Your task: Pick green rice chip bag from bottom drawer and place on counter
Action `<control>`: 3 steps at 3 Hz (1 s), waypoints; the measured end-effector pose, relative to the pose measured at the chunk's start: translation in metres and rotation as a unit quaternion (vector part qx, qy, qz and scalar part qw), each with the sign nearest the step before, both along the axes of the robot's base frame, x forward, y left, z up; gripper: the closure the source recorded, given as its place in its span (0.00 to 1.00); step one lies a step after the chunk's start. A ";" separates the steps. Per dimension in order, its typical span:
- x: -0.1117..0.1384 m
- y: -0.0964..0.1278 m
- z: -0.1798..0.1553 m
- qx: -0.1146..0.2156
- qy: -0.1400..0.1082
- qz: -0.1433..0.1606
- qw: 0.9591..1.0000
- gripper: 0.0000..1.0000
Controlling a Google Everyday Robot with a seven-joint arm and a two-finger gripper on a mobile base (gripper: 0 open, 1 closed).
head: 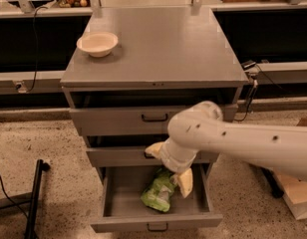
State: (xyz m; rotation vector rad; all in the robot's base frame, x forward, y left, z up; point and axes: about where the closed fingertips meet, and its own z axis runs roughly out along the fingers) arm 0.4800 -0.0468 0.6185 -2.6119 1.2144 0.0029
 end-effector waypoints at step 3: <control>0.025 0.035 -0.087 0.021 -0.045 0.066 0.997 0.00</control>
Offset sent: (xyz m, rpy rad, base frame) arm 0.0009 0.0132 -0.0623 0.0081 -0.0449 0.0885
